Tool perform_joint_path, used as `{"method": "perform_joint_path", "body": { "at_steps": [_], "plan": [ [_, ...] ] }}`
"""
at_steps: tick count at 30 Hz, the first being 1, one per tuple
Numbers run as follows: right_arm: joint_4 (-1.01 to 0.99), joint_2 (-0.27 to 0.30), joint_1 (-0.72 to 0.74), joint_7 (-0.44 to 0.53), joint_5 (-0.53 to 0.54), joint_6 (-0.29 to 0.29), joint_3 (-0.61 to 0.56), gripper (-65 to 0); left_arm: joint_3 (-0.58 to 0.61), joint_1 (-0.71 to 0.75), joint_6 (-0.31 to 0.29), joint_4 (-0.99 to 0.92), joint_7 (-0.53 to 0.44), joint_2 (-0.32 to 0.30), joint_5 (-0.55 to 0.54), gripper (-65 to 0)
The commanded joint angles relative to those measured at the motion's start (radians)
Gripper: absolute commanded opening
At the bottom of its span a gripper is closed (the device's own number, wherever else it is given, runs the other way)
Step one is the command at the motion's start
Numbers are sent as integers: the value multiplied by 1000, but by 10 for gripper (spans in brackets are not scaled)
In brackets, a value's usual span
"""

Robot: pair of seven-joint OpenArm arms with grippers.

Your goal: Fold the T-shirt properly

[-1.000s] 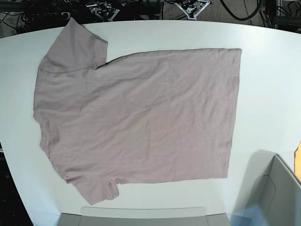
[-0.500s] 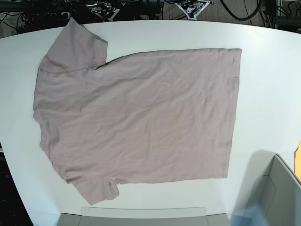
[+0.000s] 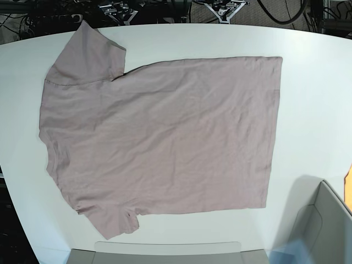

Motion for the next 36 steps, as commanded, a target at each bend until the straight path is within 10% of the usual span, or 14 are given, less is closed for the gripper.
{"method": "perform_joint_path", "body": {
  "at_steps": [1,36],
  "plan": [
    [1,-1,-3,6,-1,-2,-1,-650,1,-2,6,-1,-12,4,-4,-647],
    [3,16,-24,23,2,0,7,-650,-2,10,-1,-1,-24,-27,-7,-646]
  ]
}}
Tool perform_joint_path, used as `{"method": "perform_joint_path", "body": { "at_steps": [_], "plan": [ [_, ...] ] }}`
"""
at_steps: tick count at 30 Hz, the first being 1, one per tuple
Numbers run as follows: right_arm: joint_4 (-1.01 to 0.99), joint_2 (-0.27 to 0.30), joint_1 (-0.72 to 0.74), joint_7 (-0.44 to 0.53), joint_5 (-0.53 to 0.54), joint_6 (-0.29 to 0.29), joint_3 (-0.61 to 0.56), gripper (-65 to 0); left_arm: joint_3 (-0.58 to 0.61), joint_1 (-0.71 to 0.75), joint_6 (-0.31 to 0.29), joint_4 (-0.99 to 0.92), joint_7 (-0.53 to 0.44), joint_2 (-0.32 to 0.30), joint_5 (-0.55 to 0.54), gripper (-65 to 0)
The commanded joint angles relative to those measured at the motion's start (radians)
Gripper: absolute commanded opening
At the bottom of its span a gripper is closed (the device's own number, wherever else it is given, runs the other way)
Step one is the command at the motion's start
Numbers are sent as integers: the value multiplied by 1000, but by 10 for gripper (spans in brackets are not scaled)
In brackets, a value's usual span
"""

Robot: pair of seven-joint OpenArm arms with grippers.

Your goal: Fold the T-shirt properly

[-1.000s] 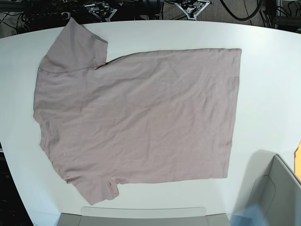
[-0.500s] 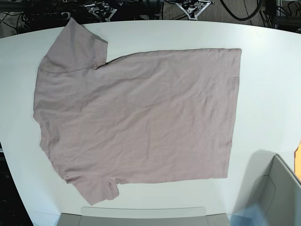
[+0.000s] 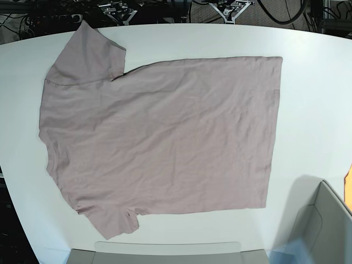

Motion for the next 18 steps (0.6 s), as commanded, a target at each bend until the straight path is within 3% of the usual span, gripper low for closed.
{"method": "perform_joint_path", "body": {
  "at_steps": [1,5,14,18],
  "plan": [
    [4,14,-16,24,2,-2,3,-650,-2,21,0,-1,-35,0,-6,-646],
    [4,21,-107,275,2,-2,3,-650,-4,107,0,-1,-287,-34,-6,-646],
    [-2,86,-314,926,2,-2,4,-650,-4,340,0,-1,-1155,-66,-7,-646],
    [10,87,-387,1139,30,-4,4,-649,-4,363,0,3,-1352,-65,-7,-646]
  ]
}}
